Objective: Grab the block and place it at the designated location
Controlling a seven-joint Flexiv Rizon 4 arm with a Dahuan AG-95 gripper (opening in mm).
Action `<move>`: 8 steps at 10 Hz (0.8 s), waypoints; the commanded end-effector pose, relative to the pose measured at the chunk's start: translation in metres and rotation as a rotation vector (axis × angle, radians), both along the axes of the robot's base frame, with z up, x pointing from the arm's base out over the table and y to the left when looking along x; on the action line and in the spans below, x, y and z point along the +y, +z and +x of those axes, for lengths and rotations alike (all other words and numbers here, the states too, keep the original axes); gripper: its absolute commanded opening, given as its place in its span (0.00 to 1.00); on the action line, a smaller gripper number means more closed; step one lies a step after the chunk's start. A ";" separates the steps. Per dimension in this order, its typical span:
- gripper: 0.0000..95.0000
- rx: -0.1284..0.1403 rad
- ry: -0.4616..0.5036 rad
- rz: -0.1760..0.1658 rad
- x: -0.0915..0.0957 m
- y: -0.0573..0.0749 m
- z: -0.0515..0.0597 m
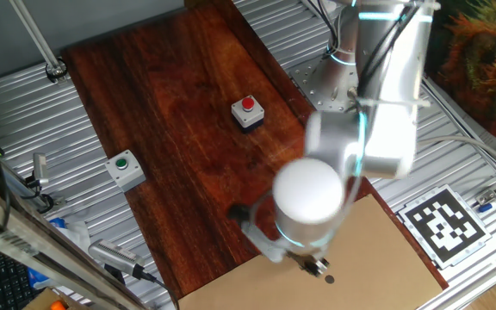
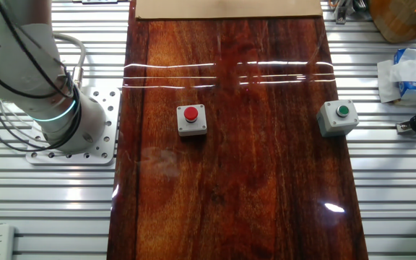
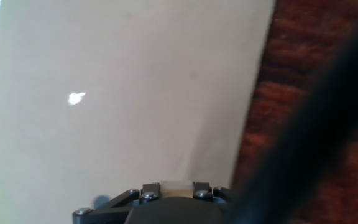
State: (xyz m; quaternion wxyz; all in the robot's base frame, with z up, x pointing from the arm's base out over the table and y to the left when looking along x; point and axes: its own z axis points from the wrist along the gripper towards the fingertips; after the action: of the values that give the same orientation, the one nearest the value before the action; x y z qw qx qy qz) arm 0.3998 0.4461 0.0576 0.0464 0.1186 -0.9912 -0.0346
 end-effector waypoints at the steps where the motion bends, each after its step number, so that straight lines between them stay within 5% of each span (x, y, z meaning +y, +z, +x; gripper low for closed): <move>1: 0.00 0.005 -0.037 0.006 0.011 -0.002 -0.013; 4: 0.00 0.008 -0.093 0.000 0.036 -0.008 -0.036; 8: 0.00 0.003 -0.115 -0.012 0.051 -0.017 -0.046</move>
State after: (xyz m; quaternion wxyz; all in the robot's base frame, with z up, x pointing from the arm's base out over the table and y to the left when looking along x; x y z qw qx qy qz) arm 0.3520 0.4995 0.0396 0.0471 0.0591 -0.9966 -0.0315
